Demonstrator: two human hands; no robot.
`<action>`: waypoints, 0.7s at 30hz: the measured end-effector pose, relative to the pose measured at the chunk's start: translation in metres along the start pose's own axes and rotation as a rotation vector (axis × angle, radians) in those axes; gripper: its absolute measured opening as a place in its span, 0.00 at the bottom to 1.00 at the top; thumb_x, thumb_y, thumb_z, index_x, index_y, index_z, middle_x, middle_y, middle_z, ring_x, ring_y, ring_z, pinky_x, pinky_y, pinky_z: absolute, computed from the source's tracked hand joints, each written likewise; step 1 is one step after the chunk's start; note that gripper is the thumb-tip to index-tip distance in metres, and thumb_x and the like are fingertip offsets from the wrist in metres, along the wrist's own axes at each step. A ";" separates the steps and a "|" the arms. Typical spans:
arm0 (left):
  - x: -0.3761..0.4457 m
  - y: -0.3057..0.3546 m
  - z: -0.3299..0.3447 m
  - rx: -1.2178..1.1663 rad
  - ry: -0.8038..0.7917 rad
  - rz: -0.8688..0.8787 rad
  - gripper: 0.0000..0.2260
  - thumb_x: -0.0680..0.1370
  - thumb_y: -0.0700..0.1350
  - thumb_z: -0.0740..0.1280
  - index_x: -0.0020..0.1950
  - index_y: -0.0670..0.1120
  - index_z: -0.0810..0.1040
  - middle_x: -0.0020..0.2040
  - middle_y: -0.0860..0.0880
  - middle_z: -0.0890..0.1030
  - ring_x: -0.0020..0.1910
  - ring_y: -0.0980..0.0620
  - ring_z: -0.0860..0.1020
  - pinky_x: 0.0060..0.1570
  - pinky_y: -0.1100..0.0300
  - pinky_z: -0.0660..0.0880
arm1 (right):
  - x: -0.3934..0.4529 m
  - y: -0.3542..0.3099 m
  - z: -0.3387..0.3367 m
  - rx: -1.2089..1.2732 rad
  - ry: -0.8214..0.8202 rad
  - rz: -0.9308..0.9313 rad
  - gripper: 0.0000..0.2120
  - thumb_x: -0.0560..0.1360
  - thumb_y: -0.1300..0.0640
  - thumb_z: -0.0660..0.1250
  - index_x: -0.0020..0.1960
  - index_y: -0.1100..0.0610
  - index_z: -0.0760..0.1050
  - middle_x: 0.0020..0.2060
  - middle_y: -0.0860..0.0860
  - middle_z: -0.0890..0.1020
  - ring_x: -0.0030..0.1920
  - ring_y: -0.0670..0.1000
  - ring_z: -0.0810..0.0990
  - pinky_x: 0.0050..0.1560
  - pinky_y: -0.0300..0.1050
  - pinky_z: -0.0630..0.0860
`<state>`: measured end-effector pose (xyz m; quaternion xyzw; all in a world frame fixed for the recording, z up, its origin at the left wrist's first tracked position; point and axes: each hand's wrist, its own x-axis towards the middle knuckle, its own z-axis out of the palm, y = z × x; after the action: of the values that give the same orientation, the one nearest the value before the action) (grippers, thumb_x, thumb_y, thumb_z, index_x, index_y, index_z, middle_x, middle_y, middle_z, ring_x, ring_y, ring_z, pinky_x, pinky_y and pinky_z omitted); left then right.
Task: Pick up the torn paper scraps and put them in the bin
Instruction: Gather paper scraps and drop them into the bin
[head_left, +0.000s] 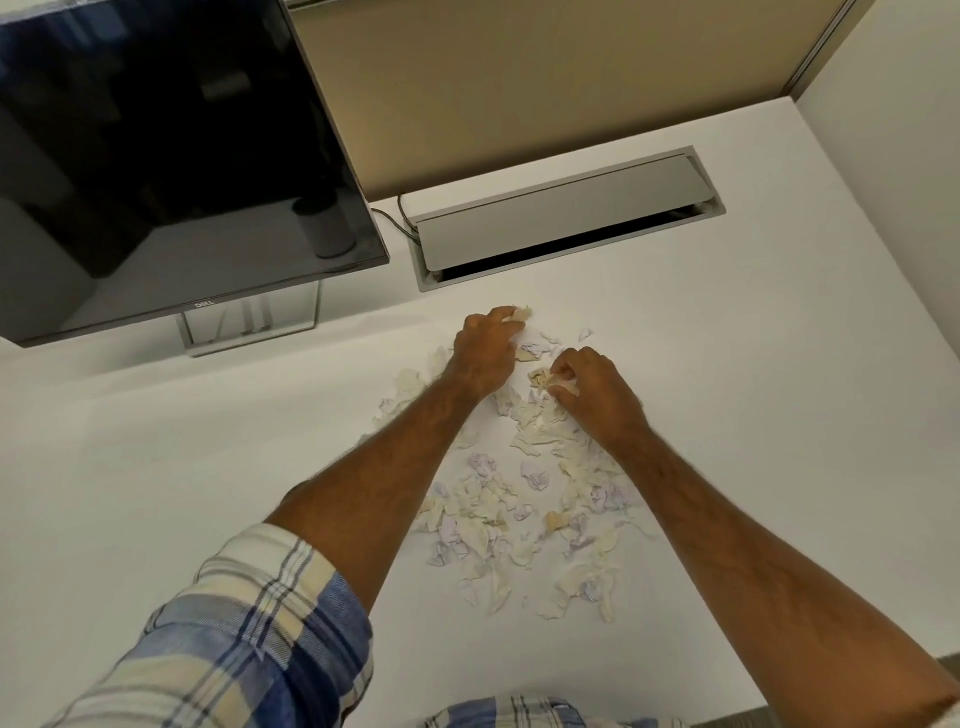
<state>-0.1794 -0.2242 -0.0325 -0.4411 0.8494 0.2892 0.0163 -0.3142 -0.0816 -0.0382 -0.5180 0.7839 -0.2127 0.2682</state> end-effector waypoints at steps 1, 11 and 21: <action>-0.001 0.000 0.000 0.004 -0.003 -0.002 0.19 0.83 0.40 0.62 0.74 0.48 0.74 0.77 0.52 0.68 0.73 0.43 0.66 0.72 0.48 0.65 | 0.000 0.000 0.000 0.024 0.012 0.007 0.08 0.75 0.55 0.73 0.52 0.49 0.76 0.48 0.46 0.78 0.51 0.47 0.76 0.49 0.45 0.76; -0.025 -0.001 -0.024 -0.313 0.147 -0.028 0.18 0.83 0.40 0.64 0.73 0.48 0.75 0.74 0.52 0.72 0.74 0.47 0.65 0.72 0.56 0.62 | -0.008 -0.007 -0.017 0.244 0.065 0.126 0.05 0.75 0.57 0.73 0.43 0.50 0.78 0.45 0.44 0.81 0.44 0.41 0.78 0.40 0.38 0.72; -0.135 -0.022 -0.071 -0.604 0.399 -0.040 0.12 0.81 0.43 0.69 0.63 0.54 0.83 0.61 0.61 0.81 0.62 0.62 0.77 0.56 0.61 0.77 | -0.031 -0.039 -0.034 0.468 0.128 0.092 0.05 0.74 0.54 0.76 0.46 0.51 0.81 0.42 0.45 0.85 0.39 0.44 0.81 0.40 0.33 0.77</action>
<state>-0.0643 -0.1698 0.0547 -0.4902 0.7033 0.4352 -0.2752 -0.2996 -0.0658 0.0179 -0.3910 0.7515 -0.4082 0.3402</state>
